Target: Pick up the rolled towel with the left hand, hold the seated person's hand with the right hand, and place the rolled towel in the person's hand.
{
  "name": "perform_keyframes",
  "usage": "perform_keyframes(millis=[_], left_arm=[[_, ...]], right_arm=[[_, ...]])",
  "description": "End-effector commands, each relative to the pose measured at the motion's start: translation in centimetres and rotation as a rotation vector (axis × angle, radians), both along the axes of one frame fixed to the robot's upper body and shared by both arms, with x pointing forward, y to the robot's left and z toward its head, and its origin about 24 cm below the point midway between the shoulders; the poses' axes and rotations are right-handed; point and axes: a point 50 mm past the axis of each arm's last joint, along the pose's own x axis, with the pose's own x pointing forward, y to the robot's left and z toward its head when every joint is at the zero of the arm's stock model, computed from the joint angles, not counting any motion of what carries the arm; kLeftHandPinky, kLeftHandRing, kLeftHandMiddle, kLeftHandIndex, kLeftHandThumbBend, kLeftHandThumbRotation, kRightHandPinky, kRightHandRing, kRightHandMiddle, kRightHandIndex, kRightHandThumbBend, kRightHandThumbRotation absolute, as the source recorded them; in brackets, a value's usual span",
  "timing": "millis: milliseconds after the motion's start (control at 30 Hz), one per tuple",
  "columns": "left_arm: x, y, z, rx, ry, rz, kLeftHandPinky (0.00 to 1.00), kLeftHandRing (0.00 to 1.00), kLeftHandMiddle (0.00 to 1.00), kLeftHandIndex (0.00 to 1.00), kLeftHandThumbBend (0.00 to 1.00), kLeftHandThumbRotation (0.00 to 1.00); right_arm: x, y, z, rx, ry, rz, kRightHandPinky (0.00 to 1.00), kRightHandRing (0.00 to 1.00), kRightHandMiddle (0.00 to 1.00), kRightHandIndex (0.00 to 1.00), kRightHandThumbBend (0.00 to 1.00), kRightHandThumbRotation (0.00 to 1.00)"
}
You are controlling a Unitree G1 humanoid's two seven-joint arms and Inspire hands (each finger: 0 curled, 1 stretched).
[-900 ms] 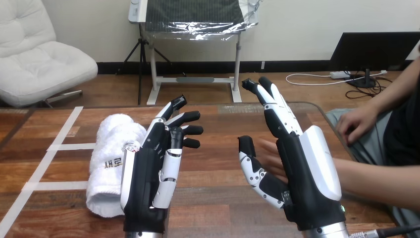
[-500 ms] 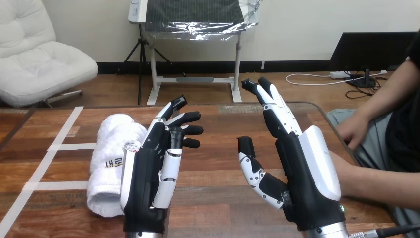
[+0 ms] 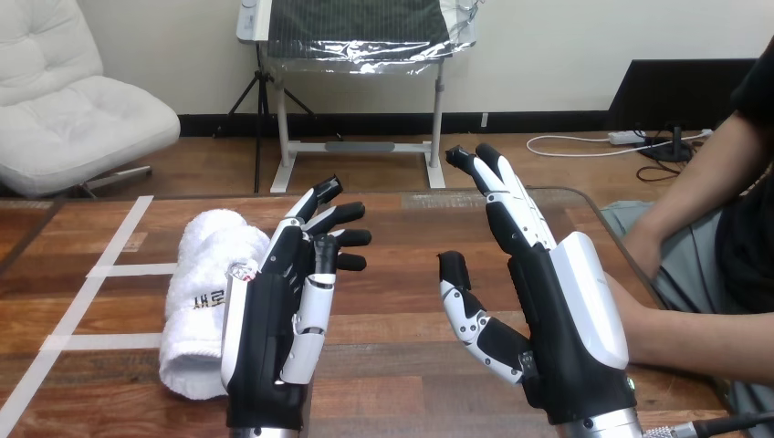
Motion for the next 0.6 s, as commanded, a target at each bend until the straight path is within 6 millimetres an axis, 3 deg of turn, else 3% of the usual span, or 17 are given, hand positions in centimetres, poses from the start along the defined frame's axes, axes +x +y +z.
perform_keyframes(millis=[0,200,367,467,567], left_arm=[[0.6,-0.5,2.1,0.038,-0.083,0.036,0.64,0.73,0.78,0.84,0.27,0.67],[0.6,-0.2,2.5,0.230,-0.072,0.151,0.69,0.77,0.80,0.84,0.35,0.54],[0.9,0.2,3.1,0.398,-0.099,0.259,0.77,0.83,0.85,0.86,0.42,0.50],[1.2,0.4,3.4,0.486,-0.118,0.334,0.78,0.84,0.86,0.86,0.46,0.45],[1.5,0.6,3.8,0.582,-0.118,0.416,0.76,0.84,0.87,0.86,0.52,0.47]], right_arm=[[0.4,-0.1,1.5,0.021,-0.075,-0.009,1.00,1.00,1.00,0.94,0.05,0.00],[0.4,-0.2,1.5,0.016,-0.075,-0.010,1.00,1.00,1.00,0.93,0.05,0.00],[0.5,-0.2,1.5,0.013,-0.072,-0.011,1.00,1.00,1.00,0.93,0.06,0.00],[0.5,-0.2,1.5,0.013,-0.073,-0.010,1.00,1.00,1.00,0.93,0.06,0.00],[0.5,-0.3,1.5,0.015,-0.076,-0.008,1.00,1.00,1.00,0.93,0.06,0.00]])
